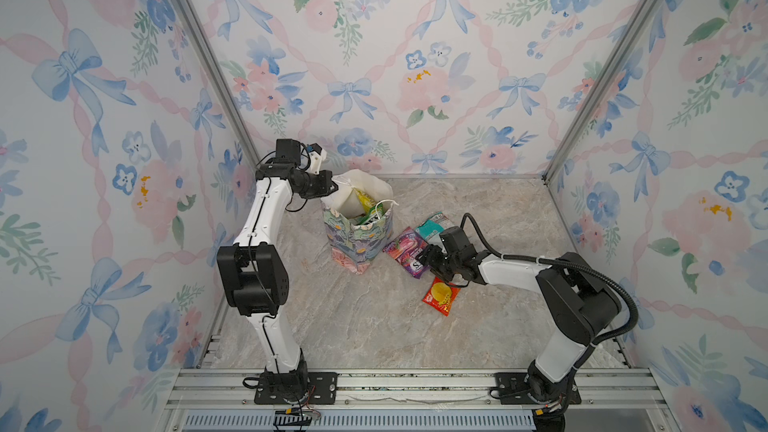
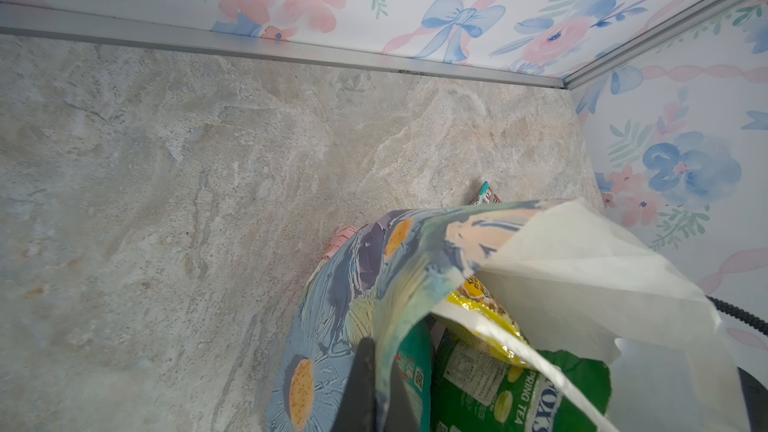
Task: Place the snacks into the paper bag
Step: 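Lower the right gripper onto the purple Fox's berries packet and grasp it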
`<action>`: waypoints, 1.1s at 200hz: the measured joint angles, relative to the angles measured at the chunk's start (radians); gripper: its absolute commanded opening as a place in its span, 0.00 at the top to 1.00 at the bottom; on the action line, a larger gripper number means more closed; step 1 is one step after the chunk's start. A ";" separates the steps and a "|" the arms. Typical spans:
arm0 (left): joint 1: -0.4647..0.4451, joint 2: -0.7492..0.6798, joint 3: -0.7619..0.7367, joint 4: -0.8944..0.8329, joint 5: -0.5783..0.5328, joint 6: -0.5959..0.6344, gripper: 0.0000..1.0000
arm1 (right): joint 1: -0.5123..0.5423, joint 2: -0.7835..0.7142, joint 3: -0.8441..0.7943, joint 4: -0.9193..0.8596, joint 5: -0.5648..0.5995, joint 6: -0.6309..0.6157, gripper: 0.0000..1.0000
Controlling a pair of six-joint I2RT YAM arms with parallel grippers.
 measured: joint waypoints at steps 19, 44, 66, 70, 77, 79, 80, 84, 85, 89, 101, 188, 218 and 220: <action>0.000 0.000 0.000 0.000 0.003 0.000 1.00 | 0.000 0.010 0.000 0.025 0.001 0.015 0.33; 0.000 0.000 0.000 0.000 0.004 0.000 1.00 | 0.000 0.022 0.000 0.050 0.012 0.041 0.37; 0.000 0.000 0.000 0.000 0.006 0.000 1.00 | 0.000 0.032 0.000 0.072 0.023 0.063 0.43; 0.000 0.000 0.000 0.000 0.006 0.000 1.00 | 0.000 0.035 0.000 0.076 0.023 0.062 0.45; 0.000 0.000 0.000 0.000 0.006 0.000 1.00 | 0.000 0.039 0.000 0.080 0.027 0.066 0.49; 0.000 0.000 0.000 0.000 0.006 0.000 1.00 | 0.000 0.040 0.000 0.080 0.028 0.072 0.50; 0.000 0.000 0.000 0.000 0.006 0.000 1.00 | 0.000 0.040 0.000 0.080 0.031 0.074 0.51; 0.000 0.000 0.000 0.000 0.007 0.000 1.00 | 0.000 0.042 0.000 0.083 0.030 0.071 0.53; 0.000 0.000 0.000 0.000 0.006 0.000 1.00 | 0.000 0.042 0.000 0.083 0.031 0.073 0.54; 0.000 0.000 0.000 0.000 0.007 0.000 1.00 | 0.000 0.043 0.000 0.084 0.037 0.072 0.56; 0.000 0.000 0.000 0.000 0.007 0.000 1.00 | 0.000 0.048 0.000 0.084 0.046 0.081 0.65; 0.000 0.000 0.000 0.000 0.007 0.000 1.00 | 0.003 0.048 -0.018 0.109 0.078 0.037 0.99; 0.000 0.000 0.000 0.000 0.010 0.000 1.00 | 0.013 -0.002 -0.011 0.052 0.104 -0.026 1.00; 0.000 0.000 0.000 0.000 0.010 0.000 1.00 | 0.013 -0.006 -0.009 0.047 0.106 -0.030 1.00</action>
